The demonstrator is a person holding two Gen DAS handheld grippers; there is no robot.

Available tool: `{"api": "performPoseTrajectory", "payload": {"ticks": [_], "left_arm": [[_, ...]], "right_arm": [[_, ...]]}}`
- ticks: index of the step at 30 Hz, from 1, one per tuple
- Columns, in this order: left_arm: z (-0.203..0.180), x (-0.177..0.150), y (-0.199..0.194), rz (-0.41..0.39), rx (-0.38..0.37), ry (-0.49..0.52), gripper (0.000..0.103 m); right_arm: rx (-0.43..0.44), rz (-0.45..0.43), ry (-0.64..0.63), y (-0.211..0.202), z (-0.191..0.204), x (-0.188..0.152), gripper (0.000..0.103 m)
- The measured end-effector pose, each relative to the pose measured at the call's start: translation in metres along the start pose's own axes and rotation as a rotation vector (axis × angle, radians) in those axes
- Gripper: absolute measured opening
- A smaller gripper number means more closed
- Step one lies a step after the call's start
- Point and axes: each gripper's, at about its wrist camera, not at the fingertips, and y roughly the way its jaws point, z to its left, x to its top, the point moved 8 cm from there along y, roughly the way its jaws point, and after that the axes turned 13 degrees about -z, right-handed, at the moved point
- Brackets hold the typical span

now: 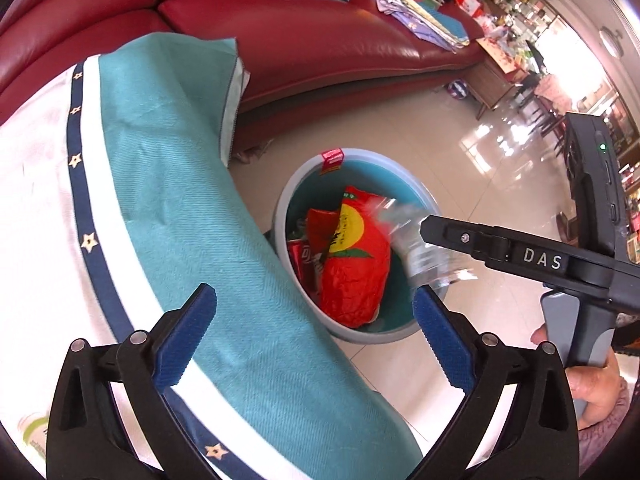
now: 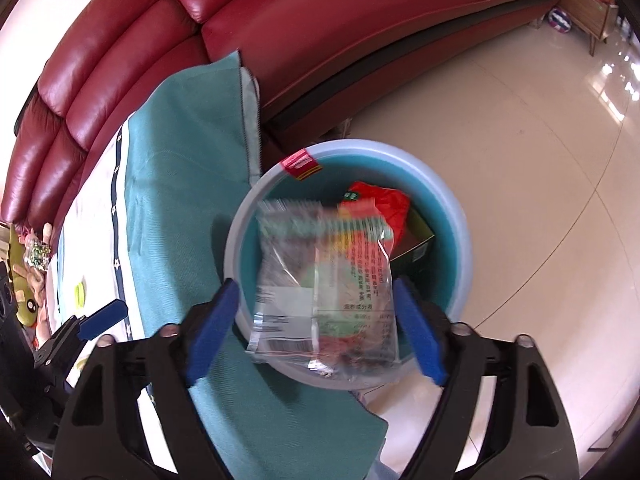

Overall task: Collect trash
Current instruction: 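Move both tools back over the table toward the bottle and lid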

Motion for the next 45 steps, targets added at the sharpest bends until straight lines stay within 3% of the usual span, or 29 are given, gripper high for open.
{"api": "performPoseTrajectory", "payload": {"ticks": [11, 29, 45], "left_arm": [[0.011, -0.017, -0.027, 0.003, -0.006, -0.025, 0.099], [0.029, -0.048, -0.098, -0.066, 0.033, -0.064, 0.099], [0.088, -0.093, -0.144, -0.081, 0.157, -0.179, 0.099]], "right_arm": [[-0.061, 0.017, -0.010, -0.019, 0.008, -0.018, 0.085], [-0.026, 0.004, -0.075, -0.067, 0.055, -0.054, 0.088], [0.023, 0.044, -0.187, -0.065, 0.104, -0.098, 0.088]]}}
